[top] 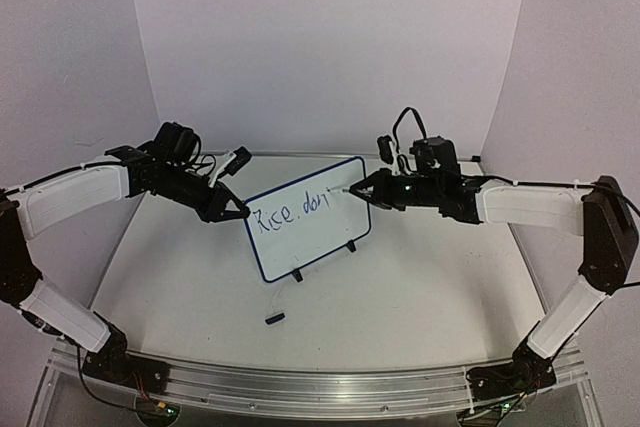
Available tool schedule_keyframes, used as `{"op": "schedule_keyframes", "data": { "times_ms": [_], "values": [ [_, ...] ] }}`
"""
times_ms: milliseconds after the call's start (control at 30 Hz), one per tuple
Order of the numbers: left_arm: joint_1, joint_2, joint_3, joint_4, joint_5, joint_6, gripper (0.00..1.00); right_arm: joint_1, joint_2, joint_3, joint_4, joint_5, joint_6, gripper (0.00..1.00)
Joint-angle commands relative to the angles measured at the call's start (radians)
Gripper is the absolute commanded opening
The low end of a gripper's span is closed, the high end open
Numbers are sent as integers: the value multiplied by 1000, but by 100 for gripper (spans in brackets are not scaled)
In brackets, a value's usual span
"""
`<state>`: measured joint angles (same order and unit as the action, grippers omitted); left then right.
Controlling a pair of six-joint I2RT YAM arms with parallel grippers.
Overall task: Write a sentence on the whiteboard
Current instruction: Write with the whiteboard marker on the whiteboard.
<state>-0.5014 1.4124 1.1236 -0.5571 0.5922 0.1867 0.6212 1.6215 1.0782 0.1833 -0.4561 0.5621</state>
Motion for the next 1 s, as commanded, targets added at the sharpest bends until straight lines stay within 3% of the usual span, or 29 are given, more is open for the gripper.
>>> {"op": "schedule_keyframes", "data": {
  "times_ms": [0, 200, 367, 967],
  "values": [
    [-12, 8, 16, -27, 6, 7, 0, -5, -8, -9, 10, -15, 7, 0],
    [-12, 8, 13, -28, 6, 7, 0, -6, -58, -21, 16, -61, -9, 0],
    [-12, 8, 13, -27, 4, 7, 0, -6, -110, -41, -18, 2, -38, 0],
    [-12, 17, 15, -29, 5, 7, 0, -11, -12, 11, -22, -4, -62, 0]
  ]
}}
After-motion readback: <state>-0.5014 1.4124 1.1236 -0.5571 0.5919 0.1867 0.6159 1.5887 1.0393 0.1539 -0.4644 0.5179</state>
